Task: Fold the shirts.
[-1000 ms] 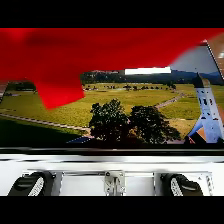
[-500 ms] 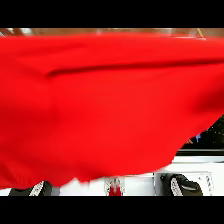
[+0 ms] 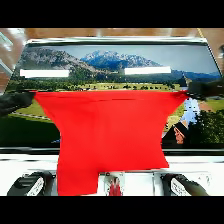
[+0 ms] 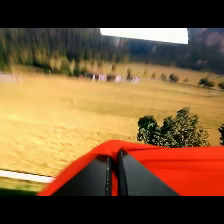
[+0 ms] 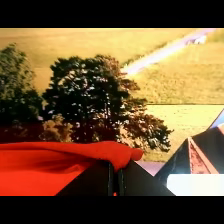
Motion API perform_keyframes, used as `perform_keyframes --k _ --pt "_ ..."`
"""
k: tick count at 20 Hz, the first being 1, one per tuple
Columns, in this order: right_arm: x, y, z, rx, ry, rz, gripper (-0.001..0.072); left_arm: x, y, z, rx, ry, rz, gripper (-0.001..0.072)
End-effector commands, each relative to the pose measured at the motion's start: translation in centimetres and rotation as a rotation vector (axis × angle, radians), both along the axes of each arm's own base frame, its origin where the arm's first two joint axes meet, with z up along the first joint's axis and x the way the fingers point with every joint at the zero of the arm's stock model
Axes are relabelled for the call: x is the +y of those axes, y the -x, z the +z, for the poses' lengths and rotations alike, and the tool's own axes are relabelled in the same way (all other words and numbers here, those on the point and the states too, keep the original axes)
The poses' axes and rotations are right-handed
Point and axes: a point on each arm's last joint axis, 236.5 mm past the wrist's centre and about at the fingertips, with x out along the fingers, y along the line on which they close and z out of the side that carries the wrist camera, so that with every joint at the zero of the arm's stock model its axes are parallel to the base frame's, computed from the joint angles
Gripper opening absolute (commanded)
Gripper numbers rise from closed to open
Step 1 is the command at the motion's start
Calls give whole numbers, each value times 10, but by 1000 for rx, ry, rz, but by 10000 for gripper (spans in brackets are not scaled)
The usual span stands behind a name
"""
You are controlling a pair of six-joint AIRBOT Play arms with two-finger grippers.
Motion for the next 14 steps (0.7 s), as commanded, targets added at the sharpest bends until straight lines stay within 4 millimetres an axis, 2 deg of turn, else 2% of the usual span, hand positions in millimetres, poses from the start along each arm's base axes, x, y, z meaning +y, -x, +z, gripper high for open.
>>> perform_keyframes --k 1,2,4,6,7,9,11,14 --pt "18 -66 -79 9 -103 -35 56 4 -68 -78 82 118 97 43" --pt "28 -93 -83 -64 -137 -54 56 7 -91 -89 79 117 116 43" --pt "33 -145 -81 -248 -129 -101 56 7 -129 -111 101 113 125 43" --pt "31 -185 -70 -427 -98 -143 57 3 -161 -126 127 113 117 43" --pt "31 -197 -67 -483 -92 -161 57 1 -175 -131 133 119 117 43" --pt "34 -207 -79 -504 -83 -166 57 -11 -193 -142 149 171 116 43" --pt "39 -206 -109 -440 -85 -158 57 -22 -202 -155 150 174 112 43" --pt "52 -184 -156 -257 -117 -129 57 -29 -195 -178 215 163 90 43"
